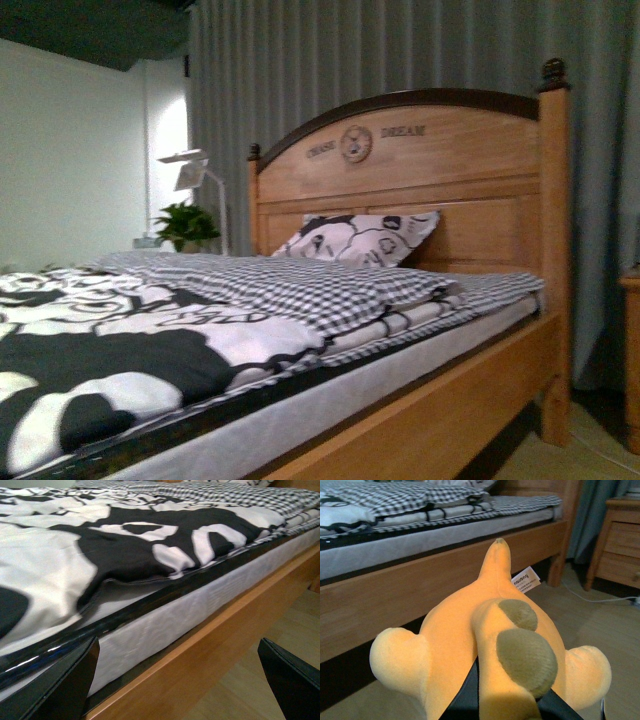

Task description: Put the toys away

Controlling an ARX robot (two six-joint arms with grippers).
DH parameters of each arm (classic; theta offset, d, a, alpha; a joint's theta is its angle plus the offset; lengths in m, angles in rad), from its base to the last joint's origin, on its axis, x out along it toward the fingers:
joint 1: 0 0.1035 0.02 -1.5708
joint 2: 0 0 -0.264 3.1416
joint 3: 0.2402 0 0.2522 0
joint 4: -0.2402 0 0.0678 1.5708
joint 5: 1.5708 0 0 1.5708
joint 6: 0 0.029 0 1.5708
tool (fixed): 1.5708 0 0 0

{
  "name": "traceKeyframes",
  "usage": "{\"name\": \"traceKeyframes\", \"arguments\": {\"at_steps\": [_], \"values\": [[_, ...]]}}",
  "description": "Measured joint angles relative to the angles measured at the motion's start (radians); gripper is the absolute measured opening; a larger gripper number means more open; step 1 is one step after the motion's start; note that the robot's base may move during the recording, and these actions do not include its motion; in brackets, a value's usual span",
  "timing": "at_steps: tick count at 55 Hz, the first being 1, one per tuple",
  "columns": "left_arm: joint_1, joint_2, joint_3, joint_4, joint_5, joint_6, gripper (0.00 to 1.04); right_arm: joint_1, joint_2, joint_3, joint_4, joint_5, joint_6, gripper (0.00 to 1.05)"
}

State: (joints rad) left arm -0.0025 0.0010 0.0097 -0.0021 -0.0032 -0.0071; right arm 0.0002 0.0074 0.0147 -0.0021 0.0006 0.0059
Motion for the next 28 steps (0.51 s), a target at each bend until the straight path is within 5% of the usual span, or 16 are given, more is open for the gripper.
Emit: {"name": "traceKeyframes", "arguments": {"at_steps": [28], "values": [[0.000,0.000,0.000,0.000,0.001,0.000,0.98,0.000,0.000,0.000,0.000,0.001,0.000,0.07]]}}
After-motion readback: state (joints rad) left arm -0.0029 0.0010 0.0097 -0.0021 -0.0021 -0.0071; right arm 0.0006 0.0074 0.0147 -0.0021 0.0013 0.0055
